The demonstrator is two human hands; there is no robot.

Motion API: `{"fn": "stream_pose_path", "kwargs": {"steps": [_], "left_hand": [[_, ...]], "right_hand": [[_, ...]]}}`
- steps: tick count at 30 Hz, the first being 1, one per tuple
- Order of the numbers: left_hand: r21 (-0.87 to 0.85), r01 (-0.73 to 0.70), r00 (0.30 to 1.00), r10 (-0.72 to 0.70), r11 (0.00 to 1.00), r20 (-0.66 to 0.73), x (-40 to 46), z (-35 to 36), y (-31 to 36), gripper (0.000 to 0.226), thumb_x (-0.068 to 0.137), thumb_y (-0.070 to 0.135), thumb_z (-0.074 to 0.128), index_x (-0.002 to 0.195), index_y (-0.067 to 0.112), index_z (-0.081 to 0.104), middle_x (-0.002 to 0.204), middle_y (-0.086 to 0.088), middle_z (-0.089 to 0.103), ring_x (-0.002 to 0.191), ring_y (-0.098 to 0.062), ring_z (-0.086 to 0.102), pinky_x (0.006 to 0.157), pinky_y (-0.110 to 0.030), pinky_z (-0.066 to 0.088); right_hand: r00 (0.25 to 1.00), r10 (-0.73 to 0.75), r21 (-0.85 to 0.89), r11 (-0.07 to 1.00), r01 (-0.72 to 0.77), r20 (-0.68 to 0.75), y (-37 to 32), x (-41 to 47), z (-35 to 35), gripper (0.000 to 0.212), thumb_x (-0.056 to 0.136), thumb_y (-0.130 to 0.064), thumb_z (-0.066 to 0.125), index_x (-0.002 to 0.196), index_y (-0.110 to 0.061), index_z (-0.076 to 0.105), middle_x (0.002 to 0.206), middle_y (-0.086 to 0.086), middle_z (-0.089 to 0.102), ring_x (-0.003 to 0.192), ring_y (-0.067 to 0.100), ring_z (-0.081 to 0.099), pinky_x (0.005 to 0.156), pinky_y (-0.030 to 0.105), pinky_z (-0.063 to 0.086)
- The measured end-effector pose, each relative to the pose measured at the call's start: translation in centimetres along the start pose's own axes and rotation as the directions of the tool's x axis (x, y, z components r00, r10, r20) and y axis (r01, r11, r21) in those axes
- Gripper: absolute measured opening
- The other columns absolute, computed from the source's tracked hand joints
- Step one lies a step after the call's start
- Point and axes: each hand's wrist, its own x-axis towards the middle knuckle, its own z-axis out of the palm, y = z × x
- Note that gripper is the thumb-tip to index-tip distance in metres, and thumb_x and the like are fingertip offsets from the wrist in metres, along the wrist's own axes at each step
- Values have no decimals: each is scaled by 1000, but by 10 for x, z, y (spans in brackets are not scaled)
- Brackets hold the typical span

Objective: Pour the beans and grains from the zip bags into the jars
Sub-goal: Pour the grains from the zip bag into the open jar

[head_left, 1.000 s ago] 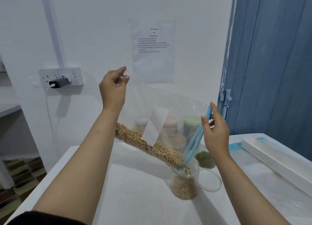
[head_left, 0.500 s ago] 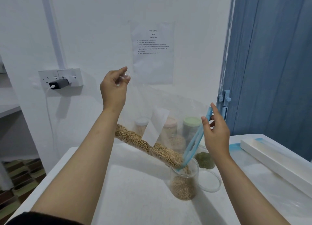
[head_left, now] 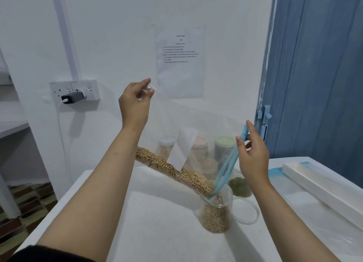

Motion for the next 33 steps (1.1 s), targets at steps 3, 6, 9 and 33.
{"fn": "stream_pose_path", "kwargs": {"steps": [3,6,9,33], "left_hand": [[3,3,1000,-3,1000,5,0,0,0,29,92,9,67,119,17,70,94,9,63,89,-2,59,87,-14,47],[-2,2,1000,-2,1000,-3,-2,-1,1,28,92,9,67,120,16,70,95,8,63,86,5,58,85,-11,46],[-4,7,1000,-7,1000,-5,-4,-1,1,28,93,9,66,120,15,70,94,11,63,84,8,58,85,-11,46],[-4,-20,999,20,1000,25,1,12,-1,28,92,8,66,119,13,70,97,7,63,83,7,58,83,-11,45]], "right_hand": [[1000,10,-6,1000,-10,1,-1,0,0,50,102,-27,54,150,-27,41,109,-5,56,82,8,53,74,26,48],[1000,22,-7,1000,-22,-3,0,-1,0,50,102,-28,54,150,-29,41,110,-7,55,84,10,54,76,28,51],[999,32,-14,999,-32,-1,1,-2,-1,51,102,-28,54,150,-30,40,110,-7,55,84,9,54,75,24,50],[998,56,-5,998,-56,-1,14,0,-9,51,102,-26,55,150,-28,40,107,-2,55,81,6,50,73,19,41]]}}
